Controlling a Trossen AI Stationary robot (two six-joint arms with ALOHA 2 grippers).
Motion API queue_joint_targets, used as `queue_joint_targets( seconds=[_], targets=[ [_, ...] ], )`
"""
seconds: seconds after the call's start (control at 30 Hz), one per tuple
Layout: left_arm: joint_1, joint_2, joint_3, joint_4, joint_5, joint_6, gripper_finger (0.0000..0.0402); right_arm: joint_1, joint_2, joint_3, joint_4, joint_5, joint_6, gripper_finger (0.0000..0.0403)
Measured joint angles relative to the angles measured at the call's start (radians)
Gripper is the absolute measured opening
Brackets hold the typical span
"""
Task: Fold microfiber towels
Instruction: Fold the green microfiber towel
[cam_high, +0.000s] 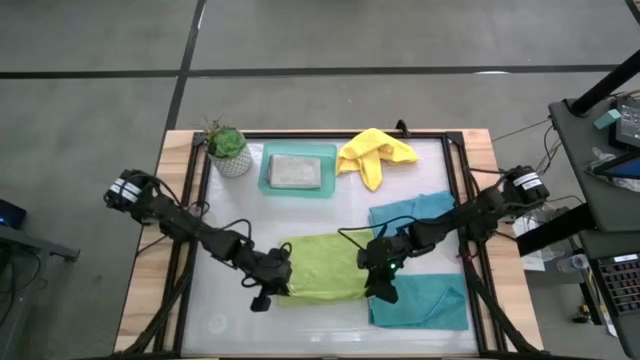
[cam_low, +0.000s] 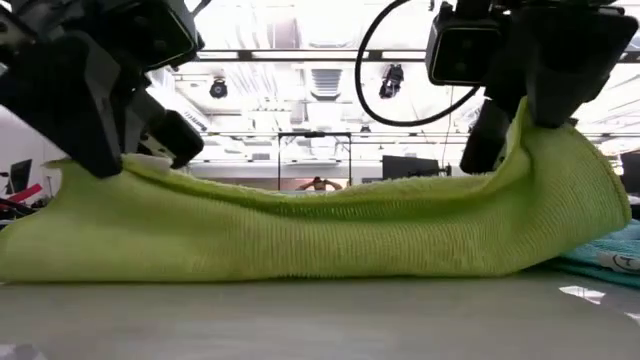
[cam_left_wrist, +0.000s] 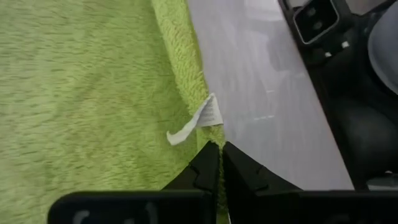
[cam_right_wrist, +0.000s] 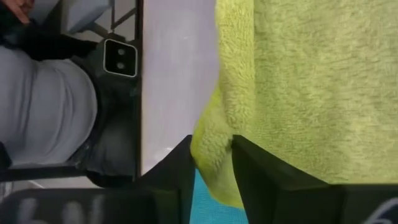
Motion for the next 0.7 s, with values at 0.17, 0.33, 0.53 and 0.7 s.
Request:
queue_joint_targets(
  seconds=[0.17,0.33,0.53,0.7],
  targets=[
    [0.023,-0.027,-0.006,-0.039,-0.010,0.006,0.0000,-0.008,-0.005,0.000,-0.012,0.002,-0.026,0.0099],
    [0.034,-0.029,-0.019,-0.041,-0.011,0.010,0.0000,-0.012,-0.006,0.000,-0.026,0.002,-0.038,0.0057],
    [0.053,-0.097,-0.060,-0.133,-0.013,-0.004,0.0000,-0.034,-0.038,0.000,-0.118,0.015,-0.077,0.0013],
    [0.096,-0.163,-0.079,-0.180,-0.042,-0.016,0.0000,-0.067,-0.082,0.000,-0.226,0.132,-0.100,0.0009]
  ],
)
